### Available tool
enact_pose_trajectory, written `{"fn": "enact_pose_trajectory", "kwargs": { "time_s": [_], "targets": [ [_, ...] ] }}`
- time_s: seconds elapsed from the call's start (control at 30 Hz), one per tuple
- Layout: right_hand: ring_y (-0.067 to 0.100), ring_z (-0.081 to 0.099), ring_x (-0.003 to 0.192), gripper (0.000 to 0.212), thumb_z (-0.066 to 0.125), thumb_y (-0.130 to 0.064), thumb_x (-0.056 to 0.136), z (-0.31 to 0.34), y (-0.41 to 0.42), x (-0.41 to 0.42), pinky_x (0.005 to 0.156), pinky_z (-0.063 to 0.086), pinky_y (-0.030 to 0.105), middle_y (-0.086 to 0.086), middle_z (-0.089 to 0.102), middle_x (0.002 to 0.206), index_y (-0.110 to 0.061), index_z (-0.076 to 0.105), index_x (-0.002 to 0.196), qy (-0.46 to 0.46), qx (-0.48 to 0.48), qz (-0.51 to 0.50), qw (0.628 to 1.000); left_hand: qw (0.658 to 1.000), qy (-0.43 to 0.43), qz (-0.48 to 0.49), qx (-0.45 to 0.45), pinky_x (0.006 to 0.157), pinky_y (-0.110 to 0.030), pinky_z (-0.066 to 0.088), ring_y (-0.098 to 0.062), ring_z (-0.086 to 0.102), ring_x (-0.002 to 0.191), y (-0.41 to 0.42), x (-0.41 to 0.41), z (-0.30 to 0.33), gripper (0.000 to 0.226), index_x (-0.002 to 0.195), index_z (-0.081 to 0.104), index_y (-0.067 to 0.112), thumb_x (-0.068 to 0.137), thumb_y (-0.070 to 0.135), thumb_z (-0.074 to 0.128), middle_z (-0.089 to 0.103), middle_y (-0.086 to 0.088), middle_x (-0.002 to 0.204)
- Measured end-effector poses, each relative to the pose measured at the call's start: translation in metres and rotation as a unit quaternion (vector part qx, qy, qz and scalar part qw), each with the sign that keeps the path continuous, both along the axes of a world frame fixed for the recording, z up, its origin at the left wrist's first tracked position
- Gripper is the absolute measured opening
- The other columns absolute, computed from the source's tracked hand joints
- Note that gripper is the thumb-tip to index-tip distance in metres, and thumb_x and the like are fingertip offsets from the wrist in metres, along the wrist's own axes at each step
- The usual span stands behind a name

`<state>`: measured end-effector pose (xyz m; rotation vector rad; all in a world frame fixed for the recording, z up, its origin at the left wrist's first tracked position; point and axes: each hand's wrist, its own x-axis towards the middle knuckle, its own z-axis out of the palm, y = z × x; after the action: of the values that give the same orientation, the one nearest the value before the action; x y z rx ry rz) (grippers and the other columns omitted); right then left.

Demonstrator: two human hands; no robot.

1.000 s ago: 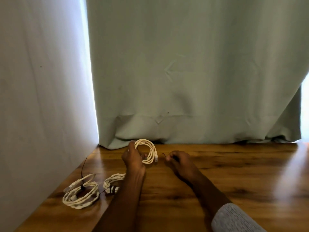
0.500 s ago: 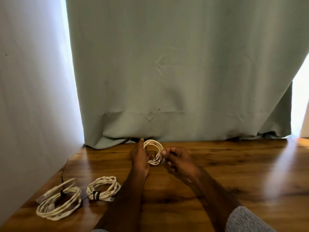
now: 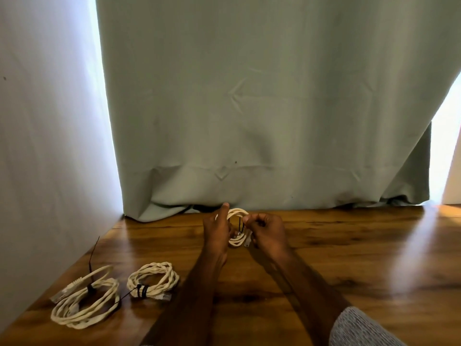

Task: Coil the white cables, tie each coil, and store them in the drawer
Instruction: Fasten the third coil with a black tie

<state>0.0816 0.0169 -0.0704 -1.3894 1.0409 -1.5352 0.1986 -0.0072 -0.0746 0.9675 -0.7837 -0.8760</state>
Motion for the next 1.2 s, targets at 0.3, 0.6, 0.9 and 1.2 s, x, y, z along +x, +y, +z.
{"fn": "enact_pose_trajectory", "kwargs": {
  "time_s": [0.3, 0.6, 0.9, 1.2],
  "targets": [
    [0.004, 0.071, 0.078, 0.008, 0.073, -0.018, 0.091, 0.001, -0.006, 0.000, 0.077, 0.059, 0.033, -0.008, 0.076, 0.080, -0.016, 0.080, 0.088, 0.084, -0.108, -0.093, 0.986, 1.000, 0.002, -0.007, -0.005, 0.044, -0.024, 0.036, -0.014, 0.042, 0.033, 0.006, -0.006, 0.004, 0.031, 0.074, 0.059, 0.004, 0.097, 0.024, 0.059, 0.047, -0.009, 0.052],
    [0.000, 0.069, 0.080, 0.007, 0.070, -0.009, 0.093, 0.003, 0.003, 0.001, 0.069, 0.049, 0.009, -0.008, 0.074, 0.084, -0.011, 0.077, 0.093, 0.079, -0.180, -0.100, 0.975, 0.998, -0.051, -0.015, -0.019, 0.046, -0.026, 0.041, -0.010, 0.045, 0.039, 0.009, -0.010, 0.003, 0.021, 0.081, 0.064, 0.003, 0.096, 0.017, 0.057, 0.048, -0.003, 0.054],
    [0.000, 0.069, 0.081, 0.012, 0.071, -0.008, 0.092, -0.002, 0.005, 0.002, 0.071, 0.053, 0.016, -0.014, 0.073, 0.083, -0.019, 0.076, 0.090, 0.097, -0.202, -0.103, 0.969, 0.999, -0.034, -0.002, 0.014, 0.043, -0.025, 0.041, -0.013, 0.049, 0.040, 0.006, -0.008, 0.001, 0.025, 0.087, 0.066, -0.003, 0.095, 0.019, 0.059, 0.056, -0.009, 0.056],
    [0.005, 0.066, 0.085, 0.009, 0.067, -0.015, 0.095, -0.003, 0.001, 0.002, 0.074, 0.057, 0.033, -0.014, 0.068, 0.090, -0.023, 0.072, 0.094, 0.149, -0.249, -0.102, 0.952, 0.995, -0.082, -0.055, -0.024, 0.051, -0.029, 0.038, -0.025, 0.052, 0.059, 0.010, -0.009, 0.002, 0.026, 0.083, 0.074, 0.002, 0.088, 0.024, 0.060, 0.061, -0.021, 0.073]
  ]
}}
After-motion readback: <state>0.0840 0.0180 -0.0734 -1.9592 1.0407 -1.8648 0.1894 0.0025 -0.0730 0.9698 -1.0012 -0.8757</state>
